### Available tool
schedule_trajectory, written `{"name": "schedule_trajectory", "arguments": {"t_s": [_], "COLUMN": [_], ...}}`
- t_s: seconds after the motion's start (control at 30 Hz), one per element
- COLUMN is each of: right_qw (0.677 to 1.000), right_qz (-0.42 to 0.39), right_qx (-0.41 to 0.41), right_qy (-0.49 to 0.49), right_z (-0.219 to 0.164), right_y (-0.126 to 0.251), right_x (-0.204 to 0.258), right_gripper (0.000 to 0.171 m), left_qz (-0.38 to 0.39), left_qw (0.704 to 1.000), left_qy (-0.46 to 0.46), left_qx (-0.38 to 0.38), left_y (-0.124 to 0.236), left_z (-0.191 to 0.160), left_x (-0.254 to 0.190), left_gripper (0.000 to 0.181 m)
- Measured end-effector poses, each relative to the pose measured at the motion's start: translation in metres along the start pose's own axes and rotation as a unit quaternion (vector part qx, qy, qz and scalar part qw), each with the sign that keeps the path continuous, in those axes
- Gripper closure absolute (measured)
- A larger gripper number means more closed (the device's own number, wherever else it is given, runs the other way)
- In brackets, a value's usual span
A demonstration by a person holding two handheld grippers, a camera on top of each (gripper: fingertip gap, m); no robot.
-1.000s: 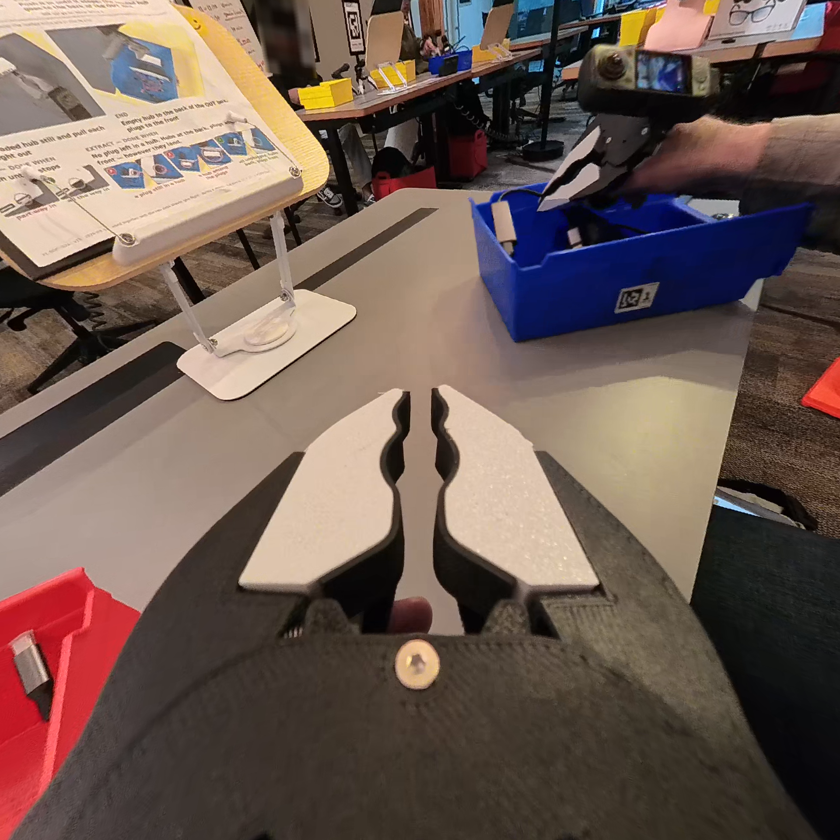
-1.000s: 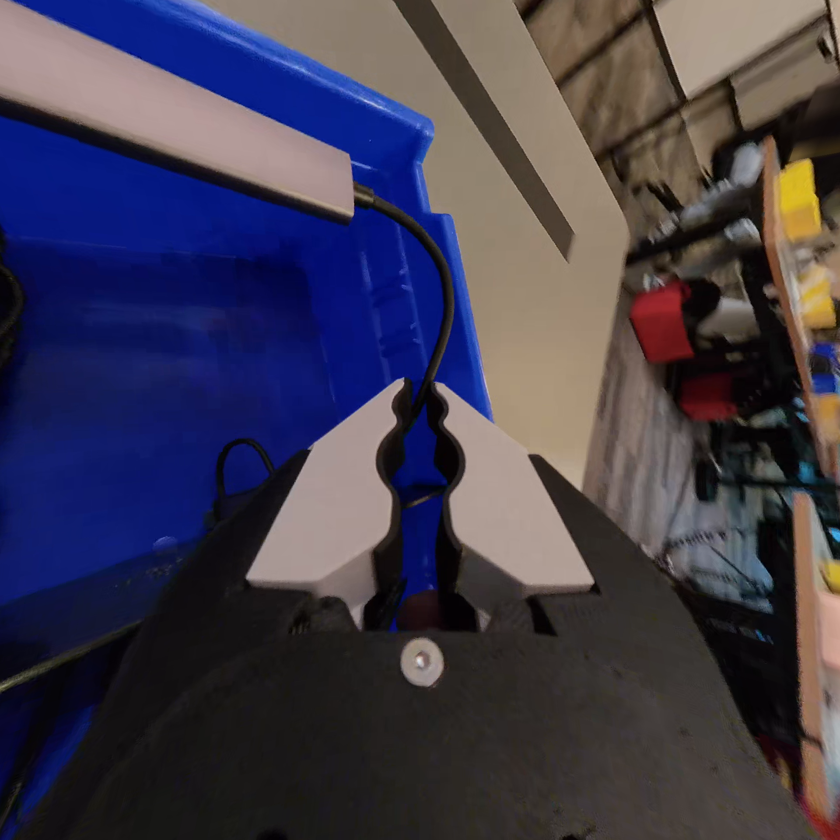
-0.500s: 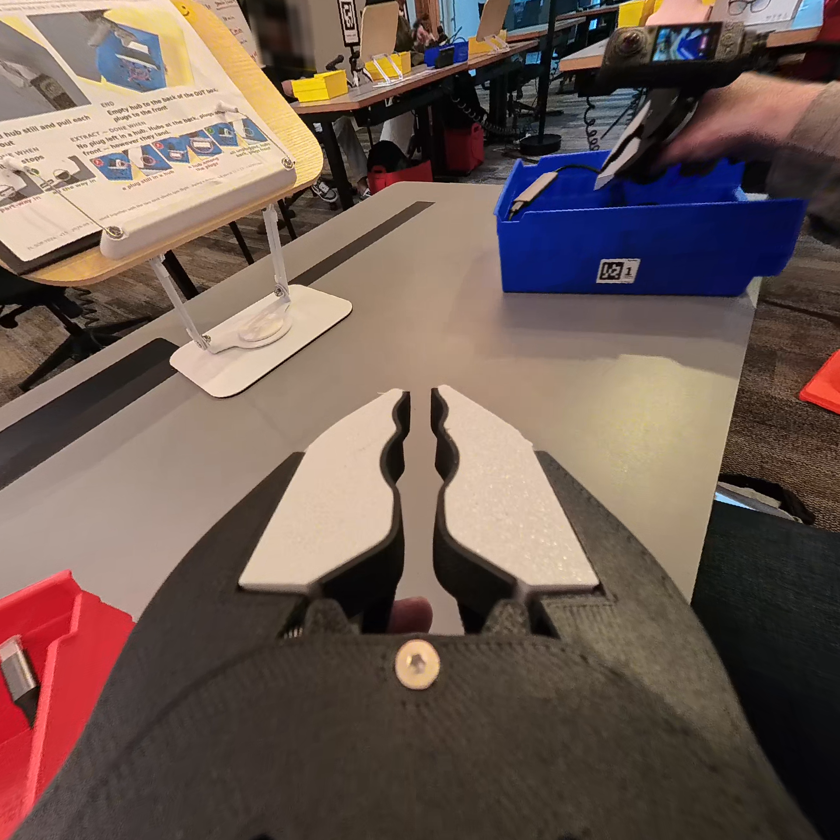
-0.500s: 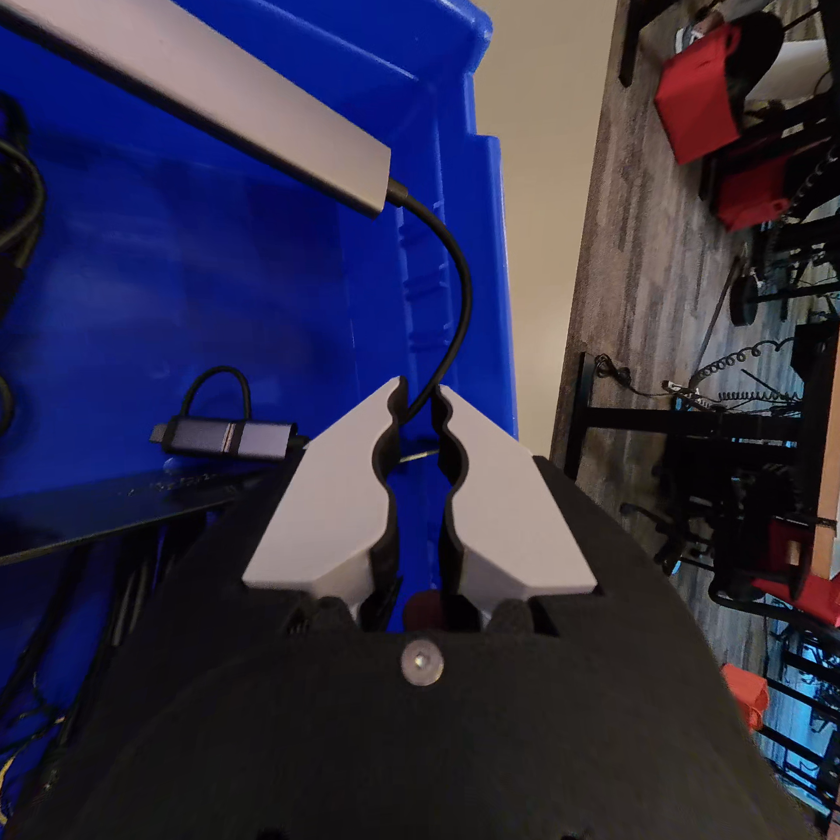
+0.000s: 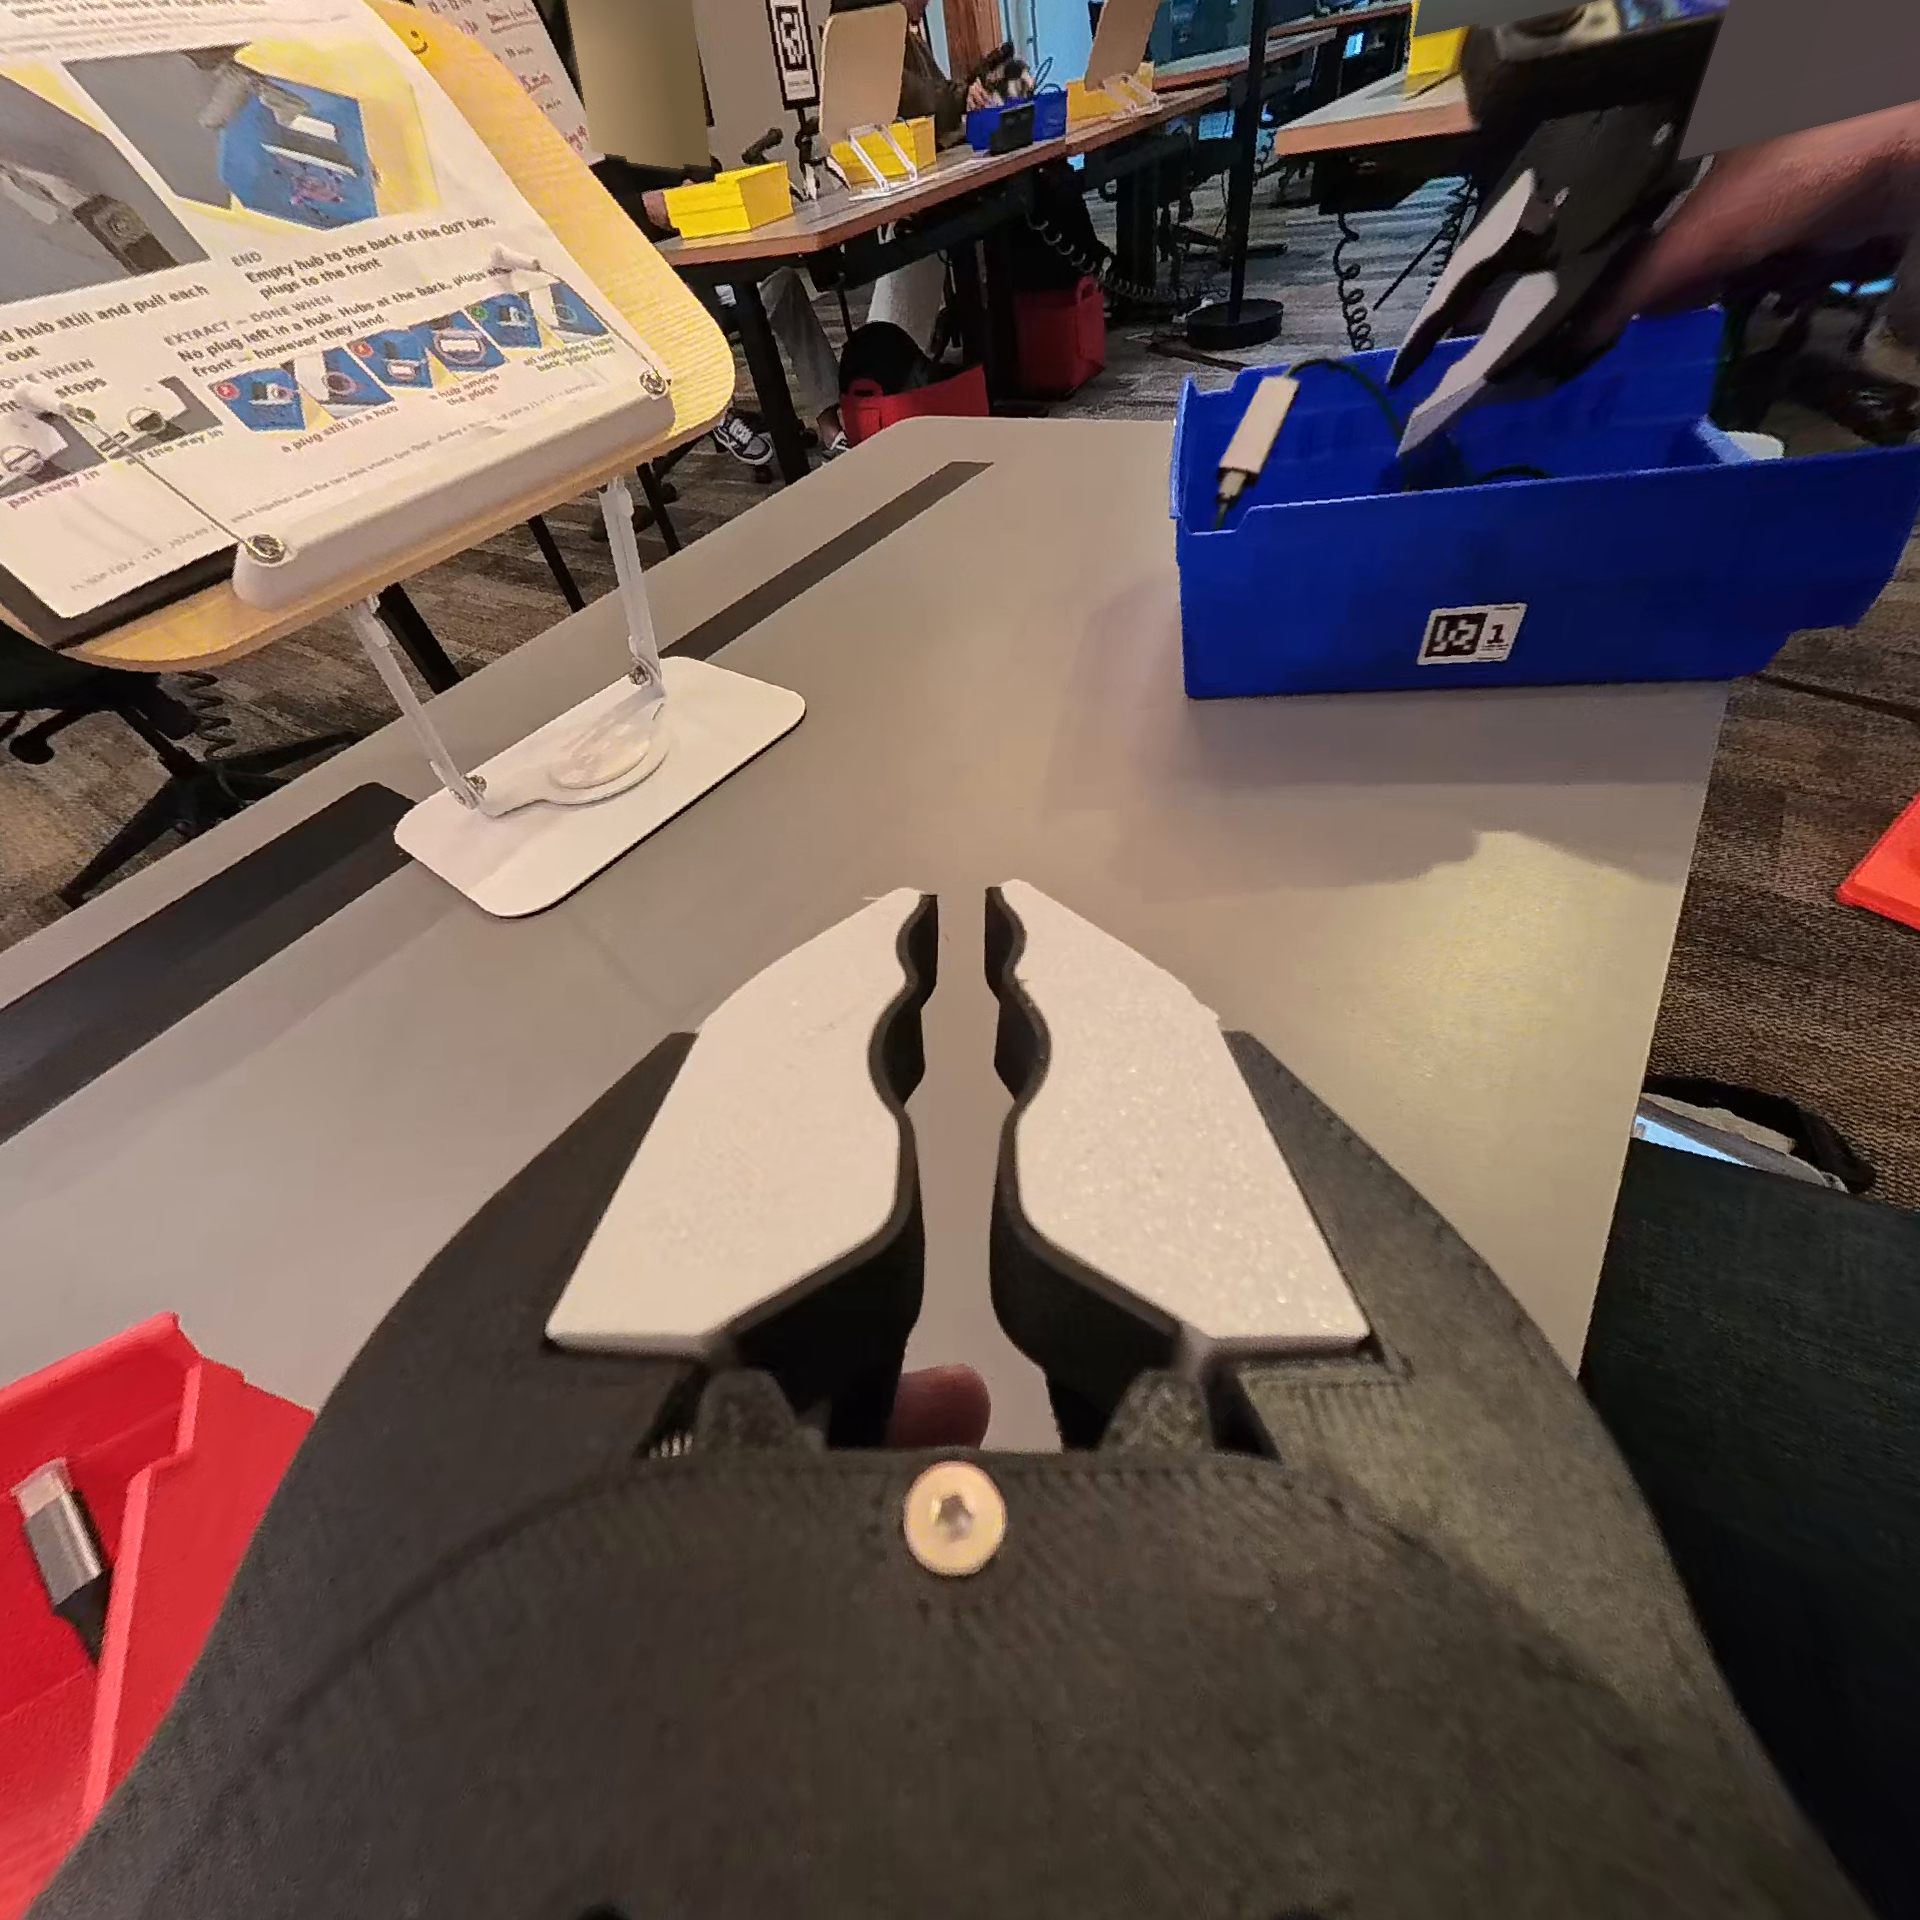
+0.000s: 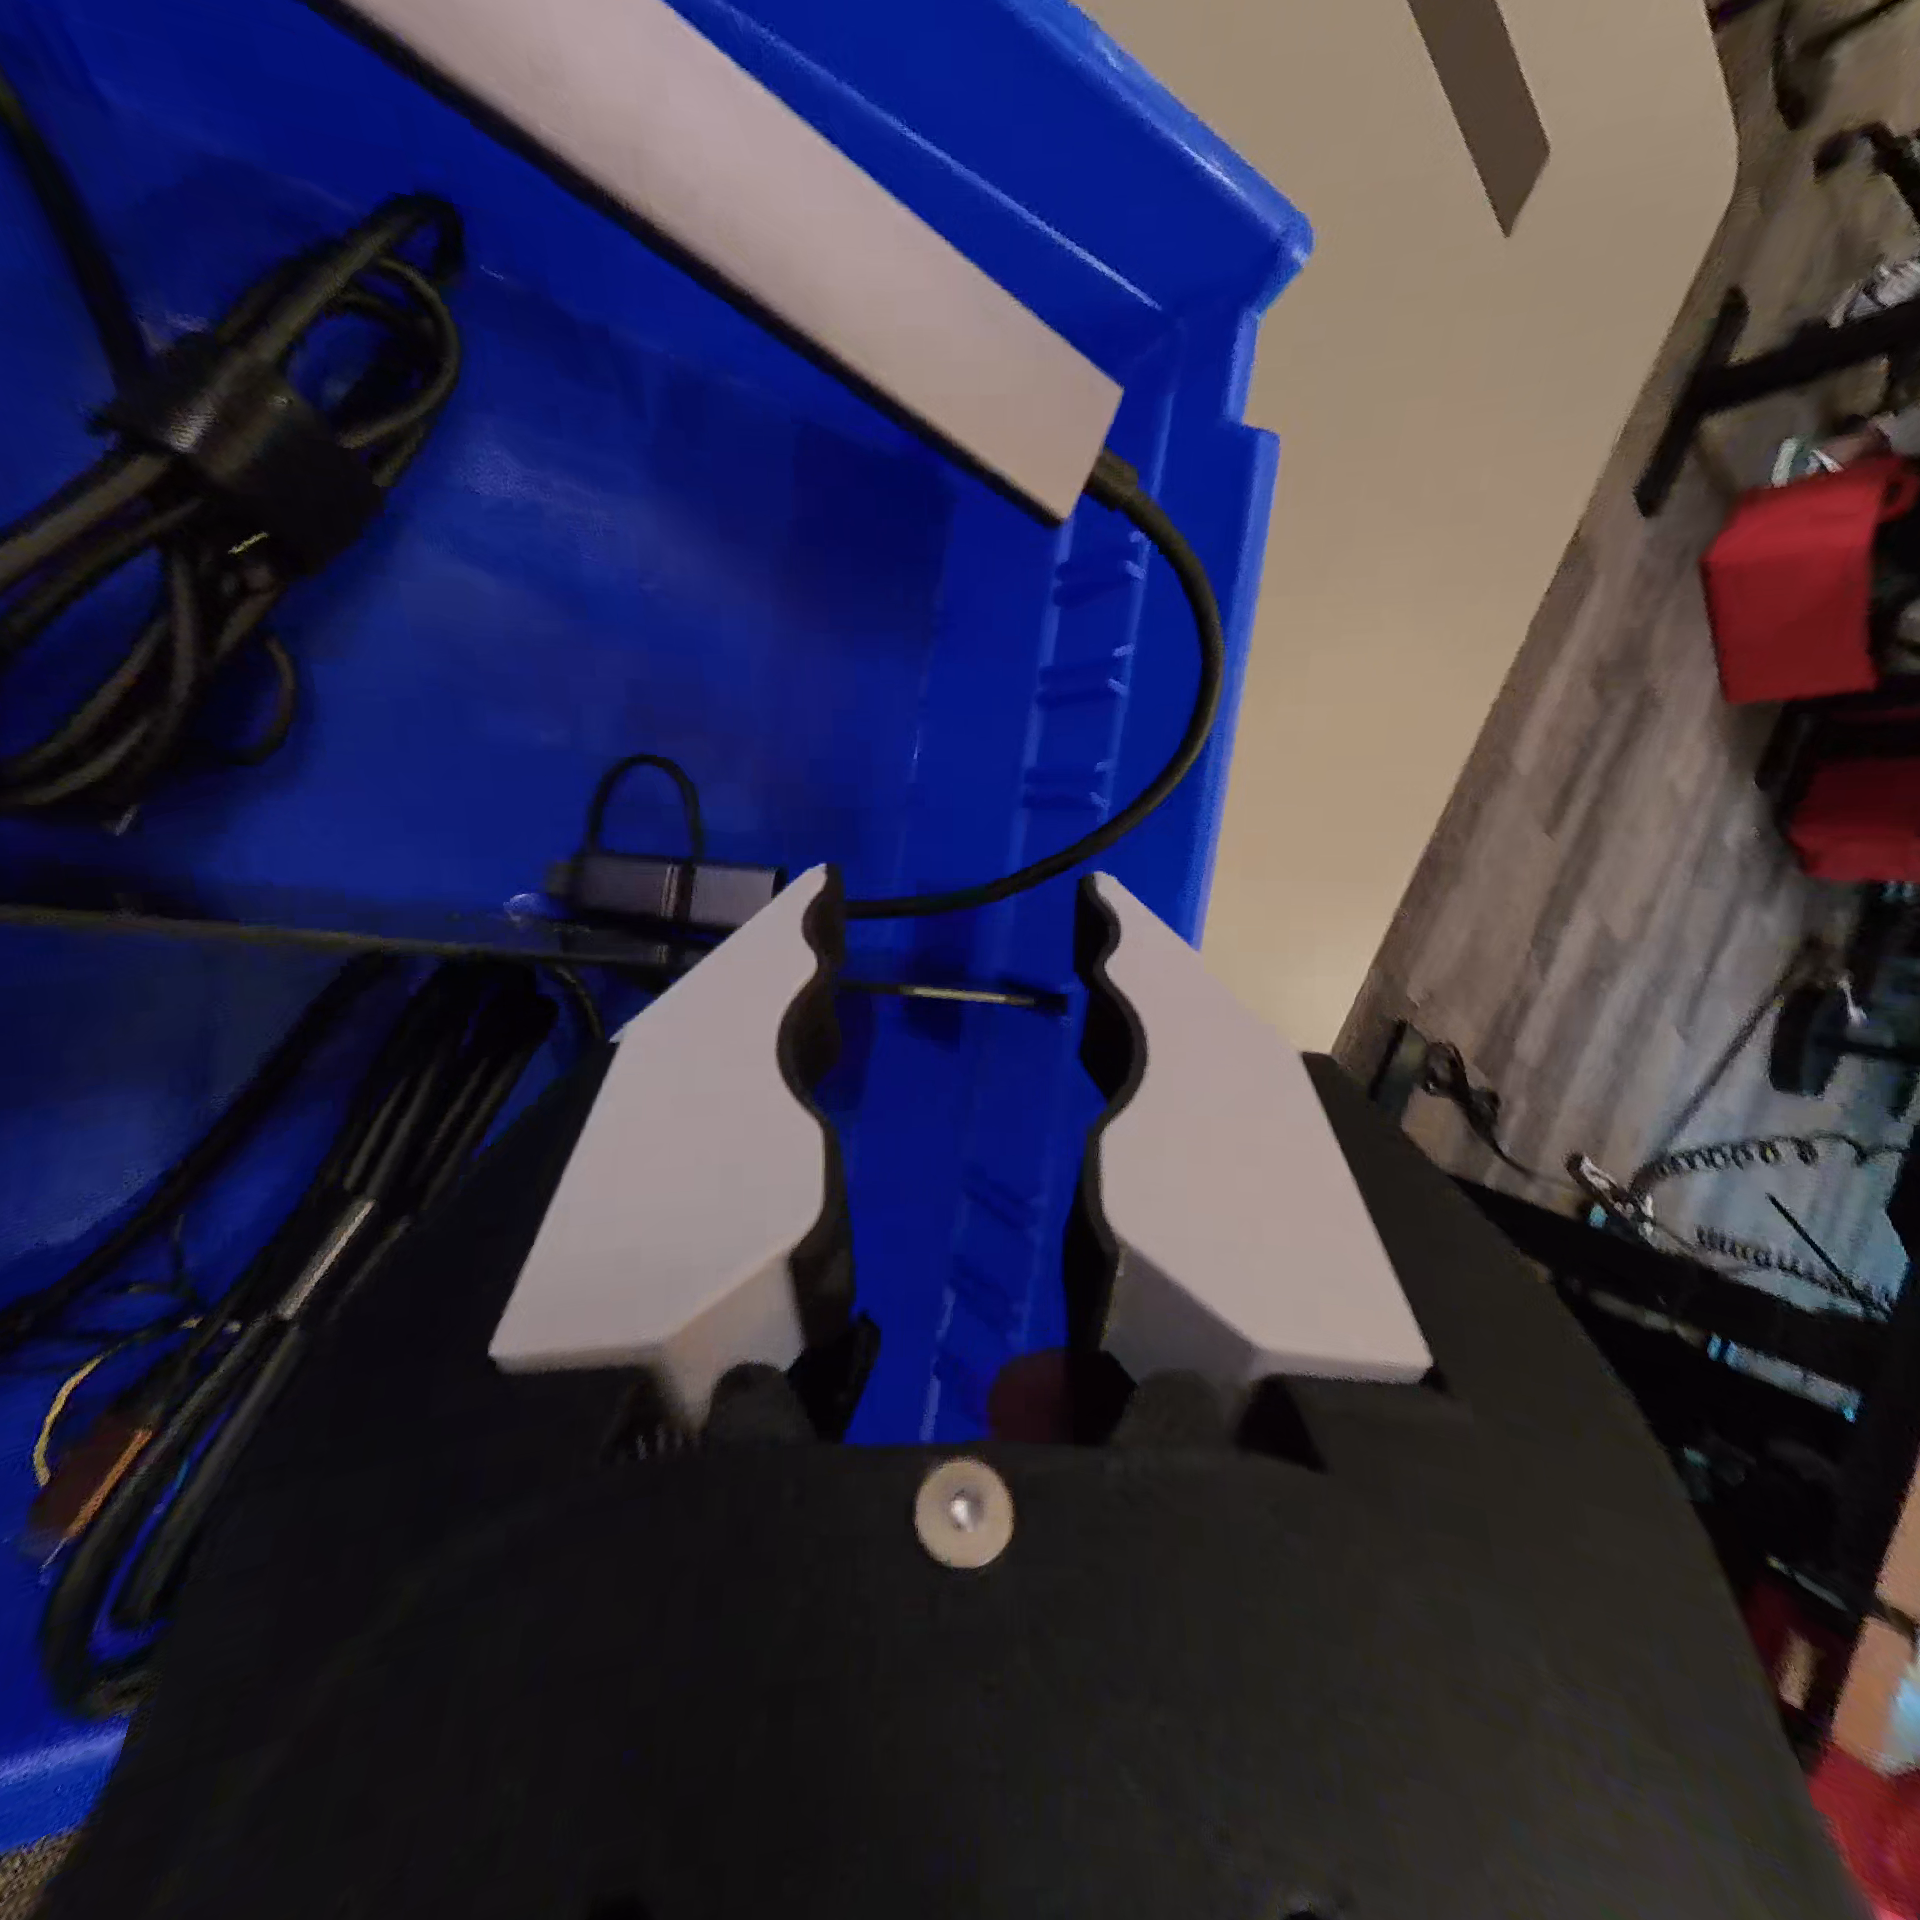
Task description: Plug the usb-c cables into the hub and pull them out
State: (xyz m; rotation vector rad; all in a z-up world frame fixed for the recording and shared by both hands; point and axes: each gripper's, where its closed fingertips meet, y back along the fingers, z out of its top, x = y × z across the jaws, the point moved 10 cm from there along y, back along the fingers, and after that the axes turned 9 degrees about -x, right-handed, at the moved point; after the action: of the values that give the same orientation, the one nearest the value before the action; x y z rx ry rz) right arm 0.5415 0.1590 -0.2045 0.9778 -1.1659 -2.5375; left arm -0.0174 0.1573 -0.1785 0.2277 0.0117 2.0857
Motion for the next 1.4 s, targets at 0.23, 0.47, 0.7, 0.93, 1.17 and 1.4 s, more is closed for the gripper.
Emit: {"name": "schedule_trajectory", "arguments": {"t_s": [0.23,0.47,0.7,0.93,1.17,1.4], "right_qw": [0.985,0.955,0.943,0.962,0.98,0.98], "right_qz": [0.089,0.197,0.21,0.196,0.167,0.164], "right_qx": [-0.072,-0.078,-0.035,-0.005,0.035,0.022], "right_qy": [0.132,0.208,0.254,0.19,0.101,0.107], "right_z": [0.003,0.008,-0.001,-0.001,-0.002,0.007], "right_y": [0.017,0.03,0.004,-0.003,-0.008,-0.01], "right_x": [0.011,0.021,0.029,0.019,0.011,0.018], "right_gripper": [0.138,0.127,0.149,0.157,0.158,0.159], "left_qz": [0.0,0.0,-0.002,-0.001,-0.002,-0.002], "left_qw": [1.0,1.0,1.0,1.0,1.0,1.0], "left_qy": [0.0,-0.001,0.0,-0.002,0.0,-0.005], "left_qx": [0.002,0.002,0.005,0.006,0.006,0.008], "left_y": [-0.001,-0.002,-0.003,-0.002,-0.003,-0.002], "left_z": [-0.001,0.0,-0.002,0.0,-0.003,-0.002], "left_x": [0.0,-0.001,-0.001,0.0,-0.001,-0.002], "left_gripper": [0.174,0.174,0.173,0.173,0.173,0.173]}}
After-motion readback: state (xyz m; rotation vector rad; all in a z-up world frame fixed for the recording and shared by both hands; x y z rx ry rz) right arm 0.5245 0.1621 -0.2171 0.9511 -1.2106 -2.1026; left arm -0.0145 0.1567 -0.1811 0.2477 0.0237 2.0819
